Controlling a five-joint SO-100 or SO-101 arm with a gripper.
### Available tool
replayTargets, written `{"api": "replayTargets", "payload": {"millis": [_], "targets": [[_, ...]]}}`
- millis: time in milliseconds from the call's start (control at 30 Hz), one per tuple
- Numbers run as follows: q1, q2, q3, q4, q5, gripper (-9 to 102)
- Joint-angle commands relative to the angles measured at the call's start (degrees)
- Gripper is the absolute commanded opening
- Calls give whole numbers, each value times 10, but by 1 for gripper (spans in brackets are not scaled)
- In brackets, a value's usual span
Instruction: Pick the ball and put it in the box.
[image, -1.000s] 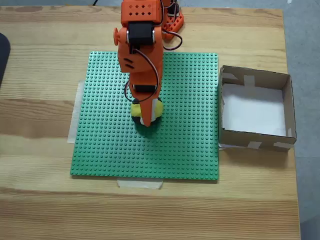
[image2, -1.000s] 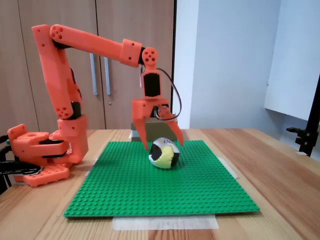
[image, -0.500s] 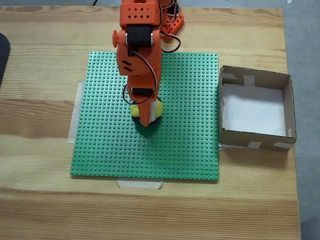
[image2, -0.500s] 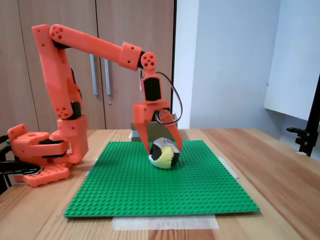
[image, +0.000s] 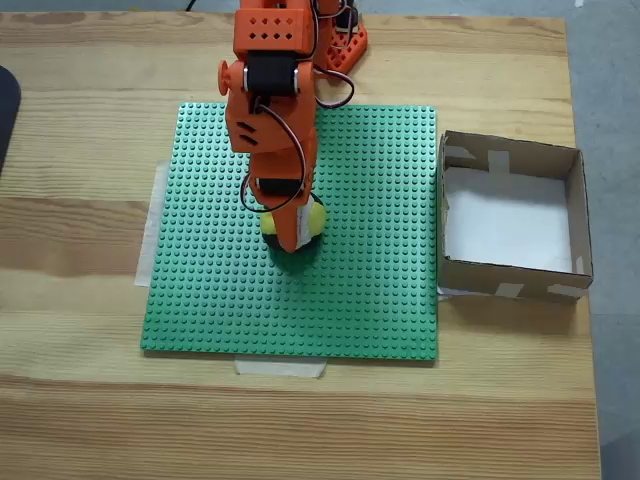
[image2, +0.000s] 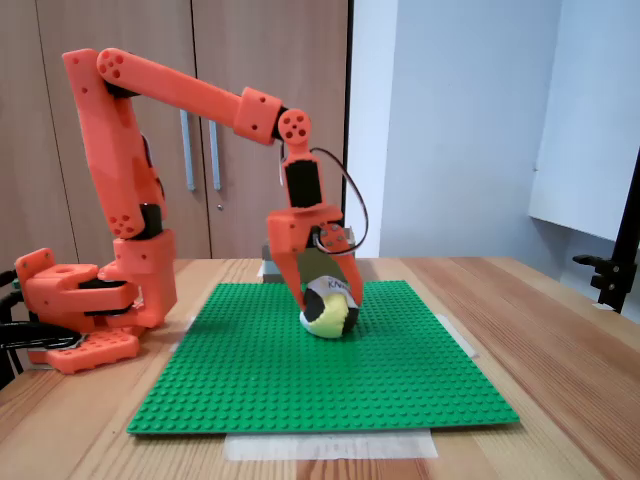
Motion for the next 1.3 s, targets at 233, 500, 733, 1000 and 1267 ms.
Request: {"api": "replayTargets", "payload": {"millis": [233, 500, 733, 1000, 1267], "targets": [[1, 12, -1, -9, -17, 32], [5, 15, -1, -11, -26, 22], [8, 19, -1, -15, -32, 7], [15, 23, -1, -19, -36, -1], [19, 24, -3, -19, -43, -1]]}}
